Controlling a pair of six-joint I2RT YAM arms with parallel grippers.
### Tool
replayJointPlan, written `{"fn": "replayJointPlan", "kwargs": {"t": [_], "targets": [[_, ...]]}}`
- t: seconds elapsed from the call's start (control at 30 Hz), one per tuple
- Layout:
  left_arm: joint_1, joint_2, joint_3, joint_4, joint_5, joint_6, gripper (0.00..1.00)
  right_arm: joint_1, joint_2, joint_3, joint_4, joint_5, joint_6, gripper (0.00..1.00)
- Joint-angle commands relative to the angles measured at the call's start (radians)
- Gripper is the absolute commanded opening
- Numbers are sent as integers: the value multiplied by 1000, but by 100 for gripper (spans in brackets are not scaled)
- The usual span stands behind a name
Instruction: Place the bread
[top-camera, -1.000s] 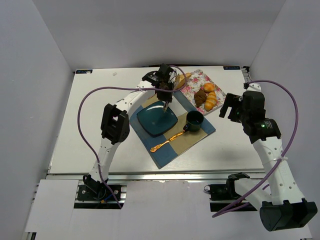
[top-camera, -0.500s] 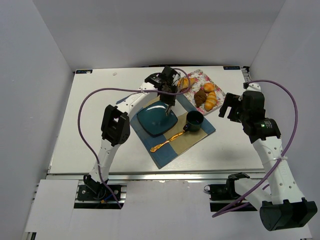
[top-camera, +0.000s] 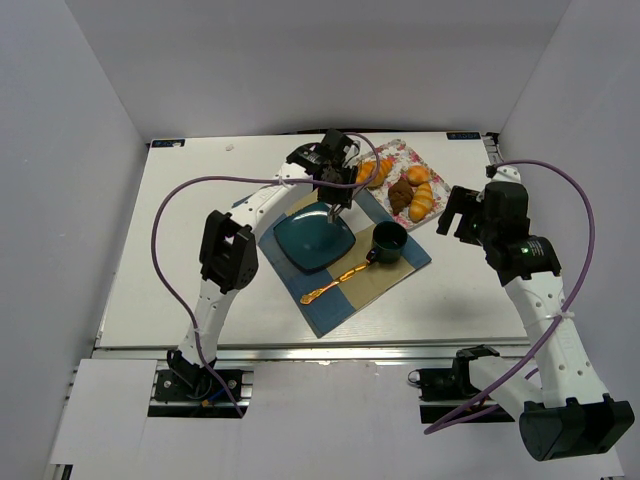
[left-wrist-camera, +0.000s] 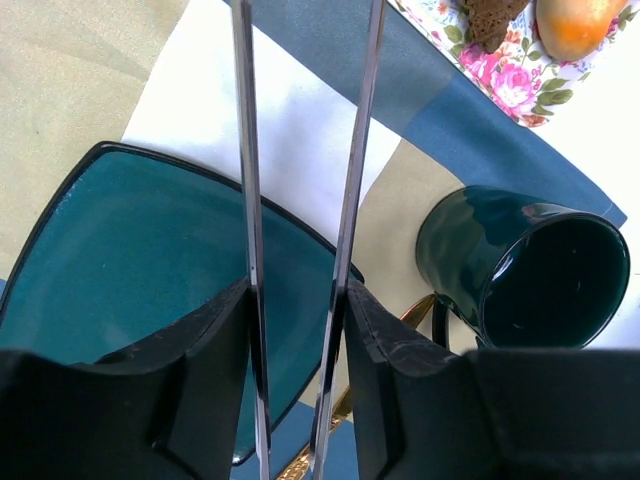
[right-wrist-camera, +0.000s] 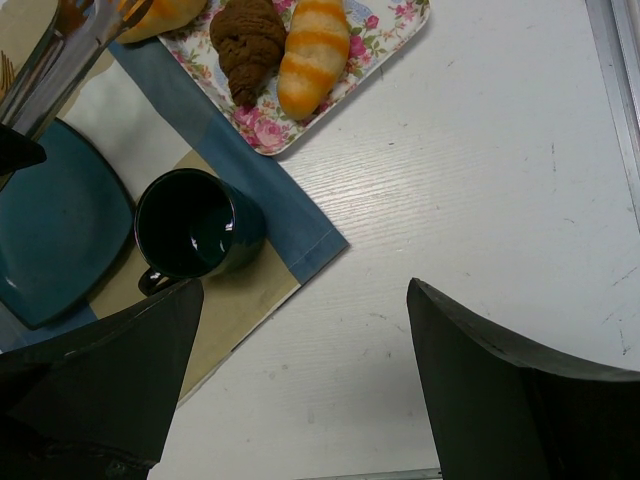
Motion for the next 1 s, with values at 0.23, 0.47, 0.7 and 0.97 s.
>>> {"fn": "replayJointPlan", "kwargs": {"t": [0.23, 0.47, 0.7, 0.97], "targets": [[34, -60, 61, 20, -4, 12, 53, 0, 8, 5, 31, 1, -9, 89], [34, -71, 54, 14, -15, 19, 61, 0, 20, 2, 37, -2, -15, 89], [37, -52, 56, 24, 16, 11, 63, 0, 37, 8, 52, -7, -22, 89], [36, -38, 54, 38, 71, -9, 57, 0, 43, 3, 54, -2, -26, 89]]}}
